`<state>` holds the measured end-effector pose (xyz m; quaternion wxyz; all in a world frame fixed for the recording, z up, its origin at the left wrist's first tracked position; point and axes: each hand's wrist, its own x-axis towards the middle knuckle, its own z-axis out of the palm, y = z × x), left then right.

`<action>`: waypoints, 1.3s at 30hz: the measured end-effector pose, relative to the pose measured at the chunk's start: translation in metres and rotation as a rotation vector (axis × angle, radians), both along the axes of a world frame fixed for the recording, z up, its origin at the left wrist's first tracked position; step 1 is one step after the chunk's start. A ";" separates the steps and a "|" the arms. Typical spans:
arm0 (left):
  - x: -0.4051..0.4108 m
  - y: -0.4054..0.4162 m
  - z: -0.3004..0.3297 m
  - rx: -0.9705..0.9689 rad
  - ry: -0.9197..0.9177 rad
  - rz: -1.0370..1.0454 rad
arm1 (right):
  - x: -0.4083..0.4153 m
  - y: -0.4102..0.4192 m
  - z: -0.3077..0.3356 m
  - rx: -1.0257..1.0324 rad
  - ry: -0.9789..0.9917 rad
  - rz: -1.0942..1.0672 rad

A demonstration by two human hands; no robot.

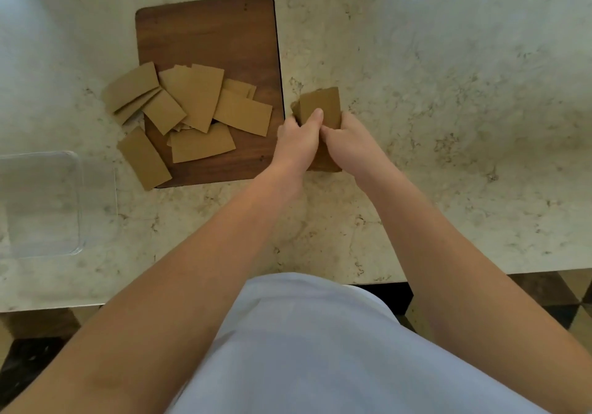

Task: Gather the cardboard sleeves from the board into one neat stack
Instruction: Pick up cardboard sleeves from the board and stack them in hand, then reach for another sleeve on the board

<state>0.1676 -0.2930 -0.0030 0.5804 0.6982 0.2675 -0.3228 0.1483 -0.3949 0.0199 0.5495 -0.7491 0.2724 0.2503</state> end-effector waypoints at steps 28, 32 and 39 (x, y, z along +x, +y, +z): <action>-0.024 0.031 0.014 0.121 -0.070 0.140 | -0.020 0.034 0.001 -0.468 -0.346 -0.165; -0.050 0.088 0.015 0.042 0.027 0.284 | -0.005 0.076 0.008 -0.513 -0.589 0.054; -0.089 0.172 0.016 -0.138 0.114 0.484 | 0.029 0.137 -0.012 -0.377 -0.333 0.436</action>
